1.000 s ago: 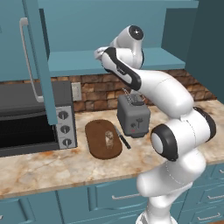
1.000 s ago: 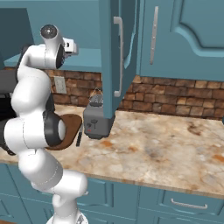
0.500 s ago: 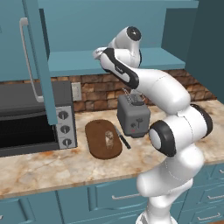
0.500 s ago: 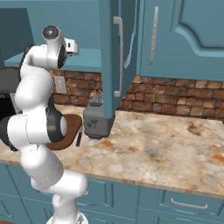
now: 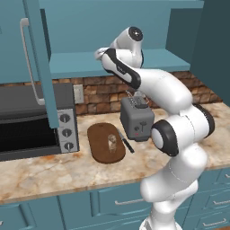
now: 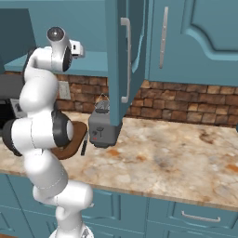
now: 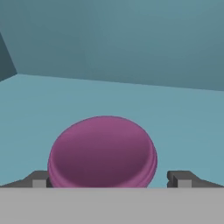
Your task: Pick the bread, place it on the cutting board, pick the jam, place it on the counter, and close the cabinet.
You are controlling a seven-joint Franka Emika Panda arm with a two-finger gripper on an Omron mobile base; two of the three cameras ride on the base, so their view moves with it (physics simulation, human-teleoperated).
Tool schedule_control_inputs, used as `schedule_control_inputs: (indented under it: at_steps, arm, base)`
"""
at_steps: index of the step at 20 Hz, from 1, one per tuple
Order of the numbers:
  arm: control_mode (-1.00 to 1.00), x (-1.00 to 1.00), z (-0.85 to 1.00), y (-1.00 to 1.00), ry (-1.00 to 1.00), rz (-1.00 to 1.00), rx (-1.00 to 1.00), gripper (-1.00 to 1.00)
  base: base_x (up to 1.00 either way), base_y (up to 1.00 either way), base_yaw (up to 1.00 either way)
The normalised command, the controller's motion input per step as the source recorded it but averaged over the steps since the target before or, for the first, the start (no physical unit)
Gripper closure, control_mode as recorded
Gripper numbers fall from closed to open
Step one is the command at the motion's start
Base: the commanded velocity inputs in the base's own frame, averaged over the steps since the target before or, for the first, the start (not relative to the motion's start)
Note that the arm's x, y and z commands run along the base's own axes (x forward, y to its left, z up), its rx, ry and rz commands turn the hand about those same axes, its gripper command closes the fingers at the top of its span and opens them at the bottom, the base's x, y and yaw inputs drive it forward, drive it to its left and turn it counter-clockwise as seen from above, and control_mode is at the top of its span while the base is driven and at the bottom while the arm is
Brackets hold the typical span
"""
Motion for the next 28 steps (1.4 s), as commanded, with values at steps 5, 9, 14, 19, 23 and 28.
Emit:
schedule_control_inputs:
  at_steps: [5, 9, 14, 19, 23, 28]
  arm:
    - [-1.00, 0.13, -0.09, 0.10, 0.00, 0.00, 0.00, -1.00]
    - [-1.00, 0.08, -0.09, 0.10, 0.00, 0.00, -0.01, 1.00]
    - [-1.00, 0.00, 0.00, 0.00, 0.00, 0.00, 0.00, 1.00]
    - [-1.00, -0.07, 0.00, 0.00, 0.00, 0.00, 0.00, 1.00]
    - [-1.00, -0.24, 0.00, 0.00, 0.00, 0.00, 0.00, 1.00]
    - [-1.00, -0.31, 0.00, 0.00, -0.02, 0.00, 0.00, 1.00]
  base:
    - [0.00, 0.00, 0.00]
    - [0.00, 0.00, 0.00]
    - [0.00, 0.00, 0.00]
    - [0.00, 0.00, 0.00]
    - [0.00, 0.00, 0.00]
    - [0.00, 0.00, 0.00]
